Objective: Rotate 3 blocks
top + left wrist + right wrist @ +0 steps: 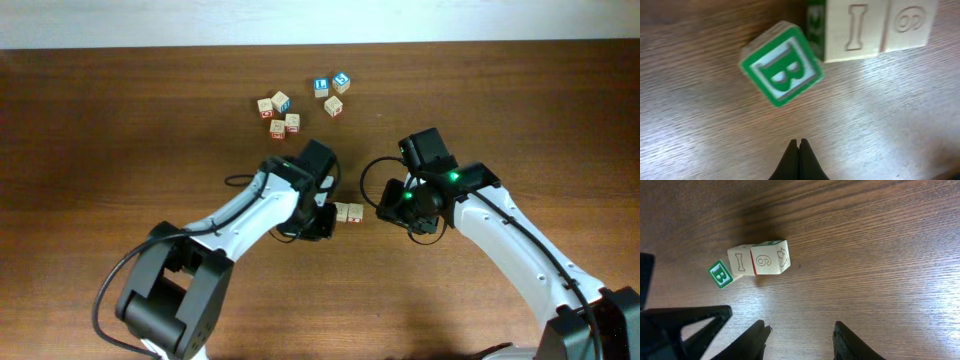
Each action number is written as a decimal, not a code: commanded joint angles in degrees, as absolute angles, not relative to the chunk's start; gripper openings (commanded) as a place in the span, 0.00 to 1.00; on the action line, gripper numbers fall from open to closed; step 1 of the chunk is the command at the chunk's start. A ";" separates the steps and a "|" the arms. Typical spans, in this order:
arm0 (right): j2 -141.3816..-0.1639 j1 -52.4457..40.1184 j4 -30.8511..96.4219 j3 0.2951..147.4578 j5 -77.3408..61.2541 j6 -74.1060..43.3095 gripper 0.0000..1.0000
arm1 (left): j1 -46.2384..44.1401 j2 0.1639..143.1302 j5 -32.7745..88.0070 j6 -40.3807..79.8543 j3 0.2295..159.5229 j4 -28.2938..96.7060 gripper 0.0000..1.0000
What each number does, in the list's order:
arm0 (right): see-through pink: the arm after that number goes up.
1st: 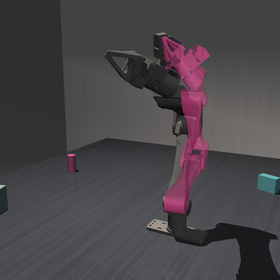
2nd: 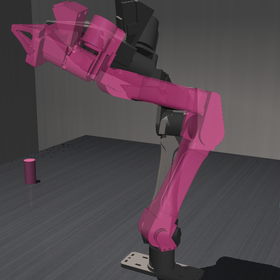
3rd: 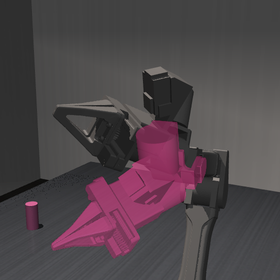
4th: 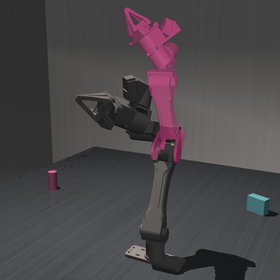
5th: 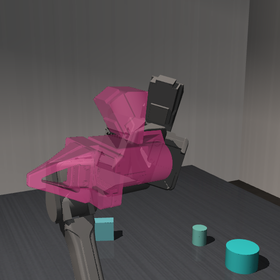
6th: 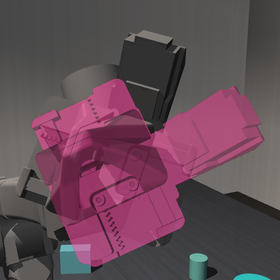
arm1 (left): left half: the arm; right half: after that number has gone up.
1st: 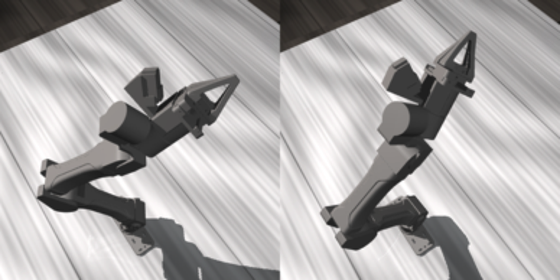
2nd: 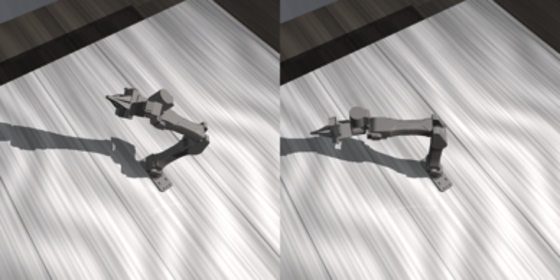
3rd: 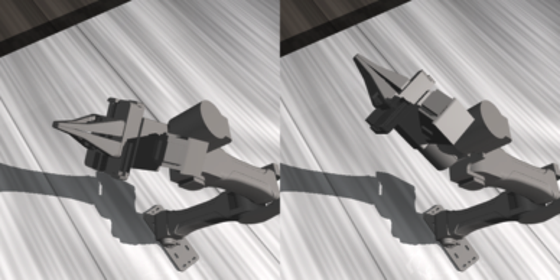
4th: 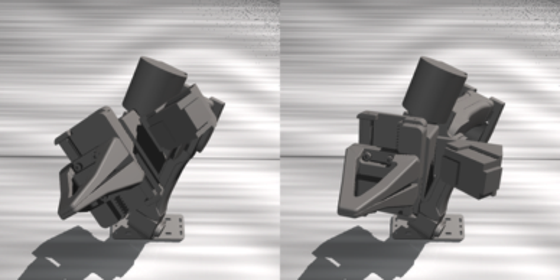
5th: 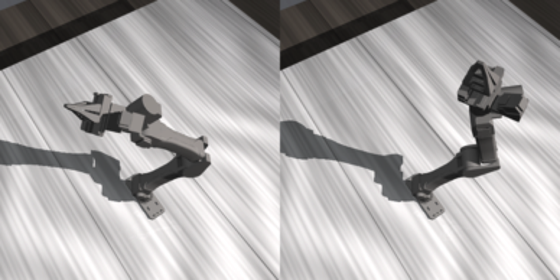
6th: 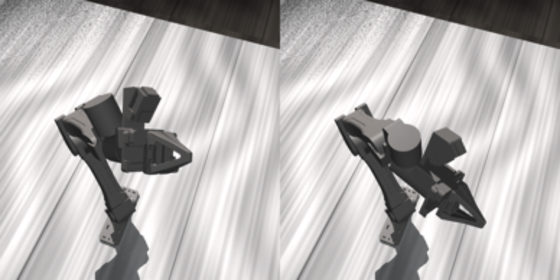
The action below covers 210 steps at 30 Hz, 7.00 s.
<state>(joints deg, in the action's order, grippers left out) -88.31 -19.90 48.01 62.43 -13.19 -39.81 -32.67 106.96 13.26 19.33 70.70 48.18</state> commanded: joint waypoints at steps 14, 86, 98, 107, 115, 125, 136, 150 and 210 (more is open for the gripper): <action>-88.51 -19.86 48.21 62.02 -12.84 -39.16 0.44 | -32.60 106.19 8.88 22.70 70.30 42.65 0.00; -88.31 -19.79 47.77 62.63 -13.34 -36.86 0.44 | -34.02 103.26 5.08 20.86 72.95 42.57 0.00; -92.75 -19.86 46.22 62.65 -12.03 -40.99 0.04 | -18.46 102.91 9.26 12.45 76.36 49.93 0.00; -101.82 -19.86 39.29 62.65 -13.96 -40.88 0.04 | -18.46 109.40 12.88 10.33 76.31 48.49 0.00; -104.73 -19.90 35.57 62.65 -17.08 -40.77 0.04 | -18.46 109.40 12.91 10.37 76.31 48.27 0.00; -107.22 -20.62 30.63 62.65 -21.21 -40.77 0.04 | -18.46 109.40 12.91 10.63 76.31 48.51 0.00; -107.22 -22.57 27.38 62.65 -22.09 -40.80 0.05 | -18.48 109.40 14.44 10.63 76.09 48.45 0.00; -107.20 -23.62 26.33 62.67 -21.87 -40.93 0.20 | -18.48 109.91 16.12 12.56 75.81 49.63 0.00; -107.22 -23.62 33.65 68.14 -6.11 -41.17 0.42 | -25.04 114.21 6.44 22.26 79.31 44.95 0.00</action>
<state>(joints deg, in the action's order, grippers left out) -106.89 -23.42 33.65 67.83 -7.29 -40.58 -25.21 113.51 5.15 21.74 79.72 44.14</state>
